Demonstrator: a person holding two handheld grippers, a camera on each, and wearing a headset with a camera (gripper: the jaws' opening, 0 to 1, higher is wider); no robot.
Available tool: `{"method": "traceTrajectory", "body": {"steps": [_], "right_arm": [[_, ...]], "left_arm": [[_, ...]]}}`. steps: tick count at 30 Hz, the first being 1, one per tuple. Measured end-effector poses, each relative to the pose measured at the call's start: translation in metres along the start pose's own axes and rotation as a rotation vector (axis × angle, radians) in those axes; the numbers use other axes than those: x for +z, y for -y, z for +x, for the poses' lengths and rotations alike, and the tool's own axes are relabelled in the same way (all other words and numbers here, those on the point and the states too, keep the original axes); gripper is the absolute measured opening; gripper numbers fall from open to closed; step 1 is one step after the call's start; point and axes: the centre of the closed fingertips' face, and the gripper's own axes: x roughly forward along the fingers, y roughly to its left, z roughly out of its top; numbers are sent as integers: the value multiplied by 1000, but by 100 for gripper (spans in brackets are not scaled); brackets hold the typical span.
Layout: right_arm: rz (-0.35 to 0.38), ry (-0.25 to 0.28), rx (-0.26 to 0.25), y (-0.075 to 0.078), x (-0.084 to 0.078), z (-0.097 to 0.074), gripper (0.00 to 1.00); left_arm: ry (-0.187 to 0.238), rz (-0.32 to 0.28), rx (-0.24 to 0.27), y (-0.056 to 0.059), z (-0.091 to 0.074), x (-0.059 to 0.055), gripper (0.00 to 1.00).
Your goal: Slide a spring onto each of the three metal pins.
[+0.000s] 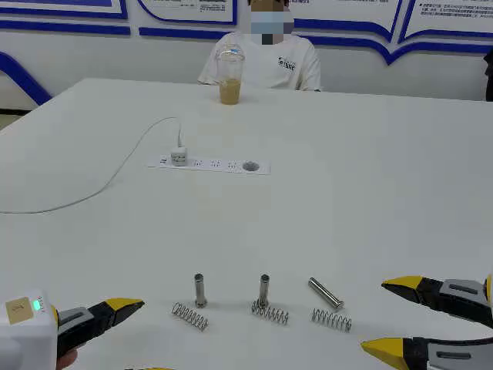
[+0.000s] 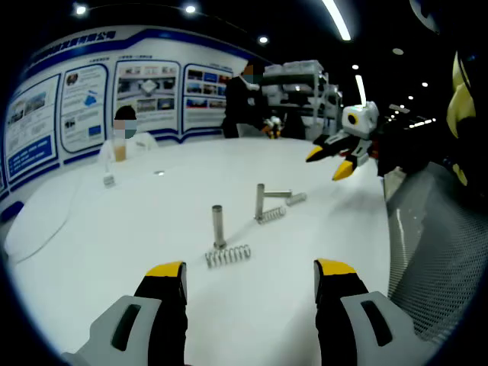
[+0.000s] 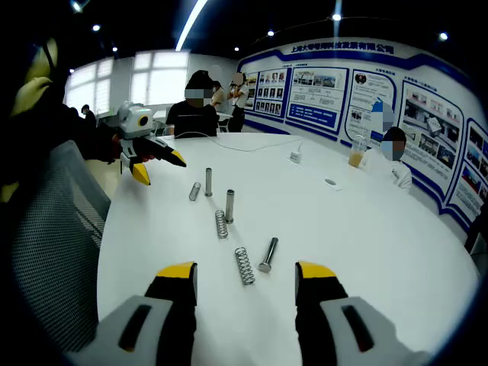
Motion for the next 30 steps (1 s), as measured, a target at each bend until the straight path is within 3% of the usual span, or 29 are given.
{"method": "traceTrajectory", "body": {"steps": [7, 15, 19, 30], "right_arm": [[11, -11, -12, 8, 12, 8, 47], [21, -112, -25, 24, 17, 34, 33], [26, -131, -34, 30, 20, 48, 31], [93, -242, -85, 52, -1, 80, 23]], "left_arm": [[4, -3, -4, 0, 1, 2, 69], [5, -9, -2, -1, 0, 1, 69], [5, -11, 1, -2, 0, 2, 68], [2, -15, -3, -1, 1, -2, 67]]}}
